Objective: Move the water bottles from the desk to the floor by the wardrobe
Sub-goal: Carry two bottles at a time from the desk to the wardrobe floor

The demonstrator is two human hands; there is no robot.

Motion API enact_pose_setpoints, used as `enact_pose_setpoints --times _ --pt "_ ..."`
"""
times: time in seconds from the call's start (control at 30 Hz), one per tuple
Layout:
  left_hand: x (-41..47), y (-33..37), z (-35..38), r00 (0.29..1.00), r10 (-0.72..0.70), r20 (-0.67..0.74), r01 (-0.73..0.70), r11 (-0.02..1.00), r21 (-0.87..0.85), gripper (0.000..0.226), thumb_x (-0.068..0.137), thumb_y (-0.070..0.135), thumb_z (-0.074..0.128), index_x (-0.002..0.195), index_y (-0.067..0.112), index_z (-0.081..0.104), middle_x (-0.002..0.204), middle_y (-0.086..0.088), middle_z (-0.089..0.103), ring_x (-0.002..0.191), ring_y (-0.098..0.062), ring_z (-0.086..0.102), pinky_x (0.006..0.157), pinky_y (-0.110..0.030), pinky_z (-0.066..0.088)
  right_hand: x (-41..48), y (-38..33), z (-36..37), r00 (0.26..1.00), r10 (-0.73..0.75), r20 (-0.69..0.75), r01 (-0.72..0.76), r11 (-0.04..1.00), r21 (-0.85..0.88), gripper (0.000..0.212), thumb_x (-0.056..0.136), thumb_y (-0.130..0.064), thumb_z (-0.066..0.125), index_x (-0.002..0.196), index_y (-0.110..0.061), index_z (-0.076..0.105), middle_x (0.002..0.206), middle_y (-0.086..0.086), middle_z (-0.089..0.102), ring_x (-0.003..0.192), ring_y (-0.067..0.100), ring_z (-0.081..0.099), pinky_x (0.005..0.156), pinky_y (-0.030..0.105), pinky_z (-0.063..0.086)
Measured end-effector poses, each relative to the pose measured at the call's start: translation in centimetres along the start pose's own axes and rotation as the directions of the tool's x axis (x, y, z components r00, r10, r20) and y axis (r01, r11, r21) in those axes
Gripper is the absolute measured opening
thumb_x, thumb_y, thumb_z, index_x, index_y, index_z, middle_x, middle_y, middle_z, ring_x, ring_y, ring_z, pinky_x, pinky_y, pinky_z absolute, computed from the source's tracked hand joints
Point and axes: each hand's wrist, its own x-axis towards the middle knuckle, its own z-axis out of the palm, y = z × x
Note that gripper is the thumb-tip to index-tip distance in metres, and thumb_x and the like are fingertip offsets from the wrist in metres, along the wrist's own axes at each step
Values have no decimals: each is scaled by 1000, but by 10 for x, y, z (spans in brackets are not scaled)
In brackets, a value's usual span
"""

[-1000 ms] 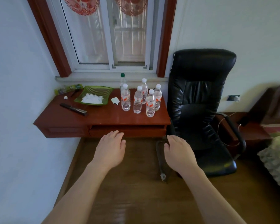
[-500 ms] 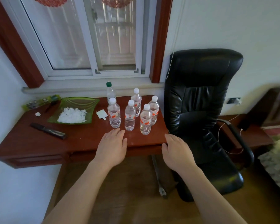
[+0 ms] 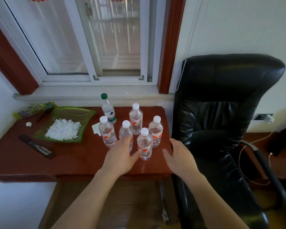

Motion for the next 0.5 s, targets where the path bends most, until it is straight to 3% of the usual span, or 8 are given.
enact_pose_setpoints --times 0.1,0.23,0.5 --pt "19 7 17 998 -58 26 60 994 -94 74 84 60 68 145 33 36 144 8 54 126 -14 57 97 -39 53 32 13 0 1000 0 21 -1 998 69 56 94 -48 57 143 -26 42 138 -4 55 120 15 56 98 37 51" --pt "40 12 39 991 -121 62 131 975 -181 77 81 55 74 145 35 35 144 10 55 125 -14 59 99 -43 53 69 27 7 998 9 60 -16 993 114 68 88 -49 65 146 -26 39 144 -3 51 128 17 53 103 44 49" --pt "65 7 78 975 -211 64 220 915 -338 67 78 39 84 130 40 42 124 23 58 112 1 57 95 -27 49 136 41 30 983 -33 183 -10 974 228 97 78 -43 81 155 -26 24 154 -2 40 135 18 46 110 45 43"
